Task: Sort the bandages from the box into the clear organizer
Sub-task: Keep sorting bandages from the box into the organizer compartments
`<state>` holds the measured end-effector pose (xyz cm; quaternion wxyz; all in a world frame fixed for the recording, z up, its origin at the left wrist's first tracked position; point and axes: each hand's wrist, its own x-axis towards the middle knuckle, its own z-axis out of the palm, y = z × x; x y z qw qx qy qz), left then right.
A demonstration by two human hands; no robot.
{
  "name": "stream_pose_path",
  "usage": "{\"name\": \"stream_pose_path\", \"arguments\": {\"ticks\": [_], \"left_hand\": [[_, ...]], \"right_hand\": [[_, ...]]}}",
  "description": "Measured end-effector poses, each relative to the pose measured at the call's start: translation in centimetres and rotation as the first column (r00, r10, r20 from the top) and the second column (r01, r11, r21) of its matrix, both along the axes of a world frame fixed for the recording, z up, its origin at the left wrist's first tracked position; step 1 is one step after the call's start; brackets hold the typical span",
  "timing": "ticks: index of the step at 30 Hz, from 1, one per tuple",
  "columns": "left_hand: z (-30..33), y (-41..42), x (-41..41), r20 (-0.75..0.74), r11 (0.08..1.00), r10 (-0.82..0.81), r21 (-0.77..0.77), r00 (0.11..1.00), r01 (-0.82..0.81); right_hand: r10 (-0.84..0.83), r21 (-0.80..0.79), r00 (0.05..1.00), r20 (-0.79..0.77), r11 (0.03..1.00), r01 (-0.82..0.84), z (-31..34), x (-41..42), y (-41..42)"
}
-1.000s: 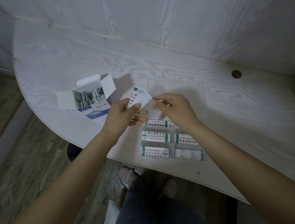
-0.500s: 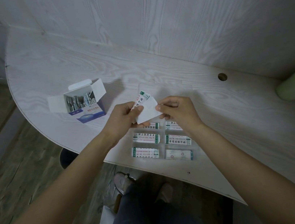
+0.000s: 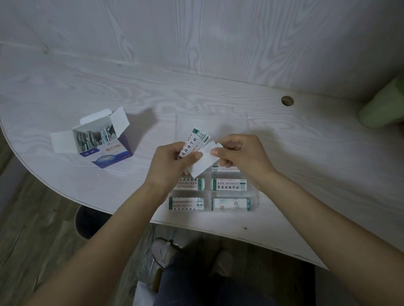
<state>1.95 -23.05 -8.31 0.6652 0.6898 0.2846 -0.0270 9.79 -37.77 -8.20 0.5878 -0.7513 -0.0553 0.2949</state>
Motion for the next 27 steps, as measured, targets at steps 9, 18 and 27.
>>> {"name": "stream_pose_path", "arguments": {"ticks": [9,18,27], "left_hand": [[0.4,-1.7,-0.1,0.015,0.998,-0.019,0.06,1.0,0.018],[0.4,-2.8,-0.3,-0.018,0.992,0.049,-0.116,0.999,-0.051],[-0.6,-2.8,-0.1,-0.02,0.994,0.071,-0.081,0.997,-0.072]], "right_hand": [[-0.06,0.101,0.99,-0.126,0.992,0.073,0.0,-0.7,-1.8],[-0.172,0.209,0.963,-0.206,0.954,0.215,-0.3,-0.4,-3.1],[-0.009,-0.028,0.993,-0.117,1.0,0.006,-1.9,-0.2,-5.0]]}}
